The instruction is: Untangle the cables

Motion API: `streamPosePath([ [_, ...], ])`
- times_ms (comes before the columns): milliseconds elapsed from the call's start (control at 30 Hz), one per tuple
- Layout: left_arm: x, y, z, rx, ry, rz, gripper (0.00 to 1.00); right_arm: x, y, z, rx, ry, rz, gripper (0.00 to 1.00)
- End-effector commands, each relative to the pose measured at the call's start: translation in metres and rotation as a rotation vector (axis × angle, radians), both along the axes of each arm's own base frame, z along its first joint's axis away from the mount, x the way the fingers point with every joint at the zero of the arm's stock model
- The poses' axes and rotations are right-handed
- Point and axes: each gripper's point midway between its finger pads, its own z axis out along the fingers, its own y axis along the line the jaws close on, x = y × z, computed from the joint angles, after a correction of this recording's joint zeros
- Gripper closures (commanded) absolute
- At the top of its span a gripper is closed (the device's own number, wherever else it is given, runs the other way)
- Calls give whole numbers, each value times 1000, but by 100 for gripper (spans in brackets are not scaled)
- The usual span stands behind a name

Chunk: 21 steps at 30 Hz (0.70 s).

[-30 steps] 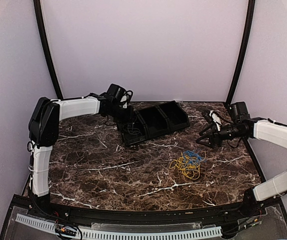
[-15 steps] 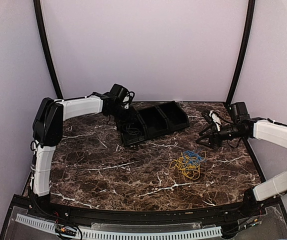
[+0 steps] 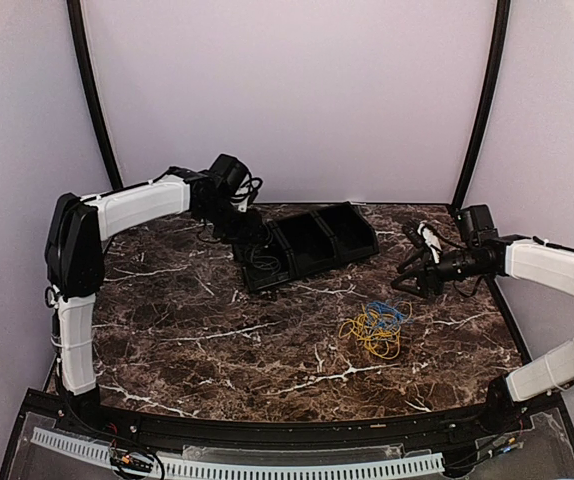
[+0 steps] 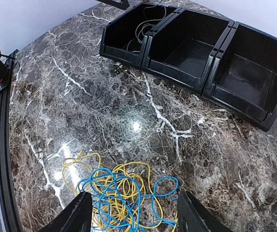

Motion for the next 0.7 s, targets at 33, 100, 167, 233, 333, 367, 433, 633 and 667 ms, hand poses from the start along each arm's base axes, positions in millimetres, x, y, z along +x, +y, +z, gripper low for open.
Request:
streamPosePath([
  [33, -28, 8, 52, -24, -100, -39, 55, 3, 2, 4, 16, -11, 13, 38],
  [100, -36, -8, 69, -94, -167, -95, 55, 3, 2, 2, 16, -6, 14, 38],
  [167, -50, -31, 86, -180, -235, -180, 56, 4, 1, 1, 6, -4, 11, 38],
  [233, -66, -52, 99, -242, -300, -253, 57, 4, 0, -1, -20, -9, 17, 39],
  [333, -99, -89, 110, -339, -384, -376, 57, 2, -7, -10, -111, -14, 44, 42],
  [367, -106, -95, 112, -352, -402, -399, 56, 3, -10, -13, -143, -19, 53, 43],
  [433, -125, -111, 103, -377, -413, -449, 56, -2, -14, -20, -188, 4, 75, 46],
  [633, -153, -151, 83, -524, -364, -470, 57, -8, -14, -35, -248, 29, 105, 54],
  [667, -156, -158, 71, -523, -331, -464, 57, -10, -12, -37, -258, 31, 113, 54],
])
